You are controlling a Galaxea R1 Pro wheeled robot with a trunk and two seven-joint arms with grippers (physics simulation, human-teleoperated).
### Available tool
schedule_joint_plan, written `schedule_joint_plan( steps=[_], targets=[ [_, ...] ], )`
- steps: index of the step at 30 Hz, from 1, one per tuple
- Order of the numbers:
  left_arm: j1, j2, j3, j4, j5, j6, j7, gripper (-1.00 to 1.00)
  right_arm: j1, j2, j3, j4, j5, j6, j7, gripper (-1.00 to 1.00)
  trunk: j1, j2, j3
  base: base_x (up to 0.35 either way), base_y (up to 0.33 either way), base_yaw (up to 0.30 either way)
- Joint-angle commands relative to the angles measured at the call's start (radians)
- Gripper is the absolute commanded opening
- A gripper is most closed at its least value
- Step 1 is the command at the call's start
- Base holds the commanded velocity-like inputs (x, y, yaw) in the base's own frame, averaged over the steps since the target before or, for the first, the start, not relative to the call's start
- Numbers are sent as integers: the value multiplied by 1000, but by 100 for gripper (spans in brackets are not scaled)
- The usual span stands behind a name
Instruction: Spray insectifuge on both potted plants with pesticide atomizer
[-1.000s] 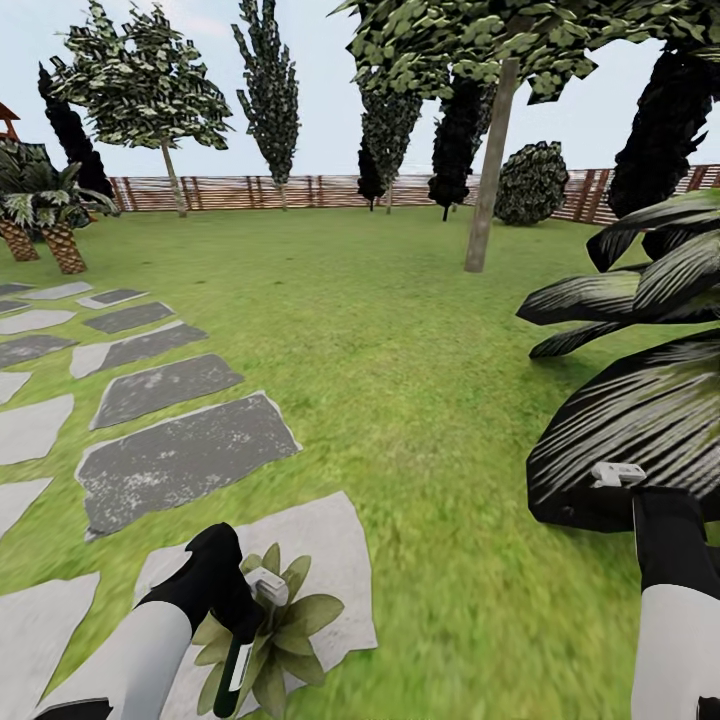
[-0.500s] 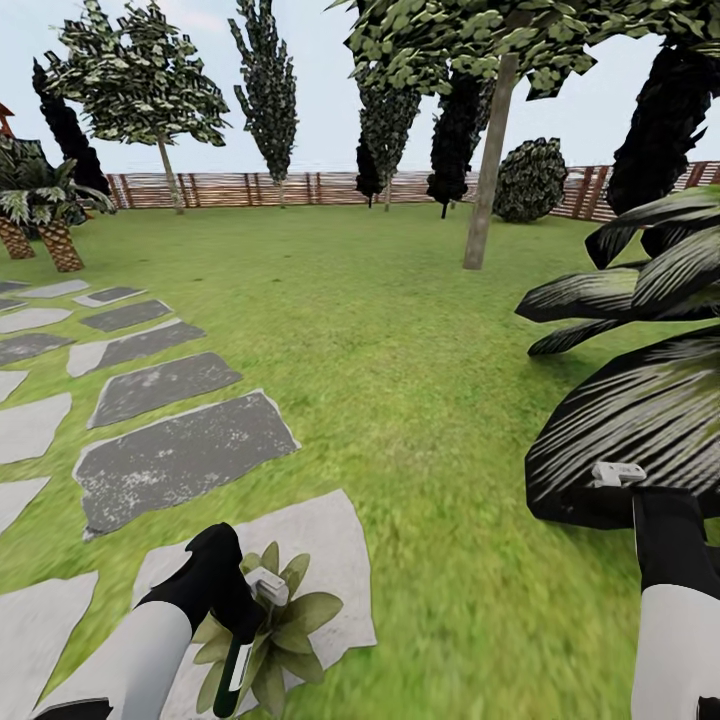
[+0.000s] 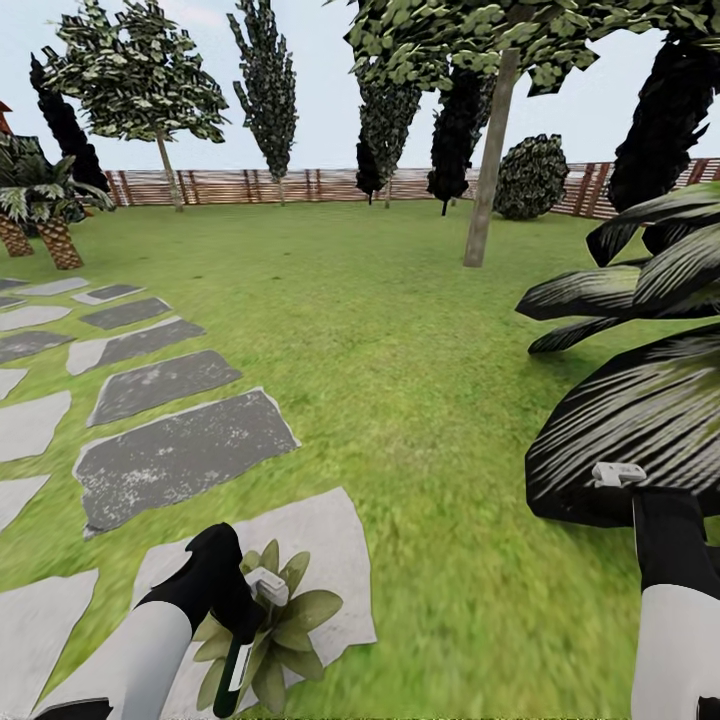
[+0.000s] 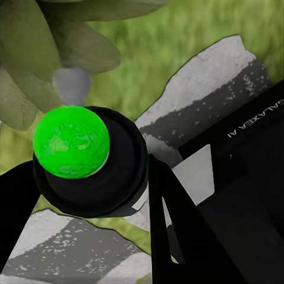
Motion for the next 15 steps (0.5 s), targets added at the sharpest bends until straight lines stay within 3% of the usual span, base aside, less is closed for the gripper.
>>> schedule_joint_plan(
  steps=[1, 15],
  targets=[
    [-1, -2, 8, -2, -10, 6, -9, -100, -1, 0, -2, -1, 10, 1, 10, 100, 0, -1, -2, 0, 0, 0],
    [-1, -2, 6, -2, -10, 6, -7, -100, -1, 0, -2, -1, 10, 1, 10, 100, 0, -1, -7, 0, 0, 0]
  ],
)
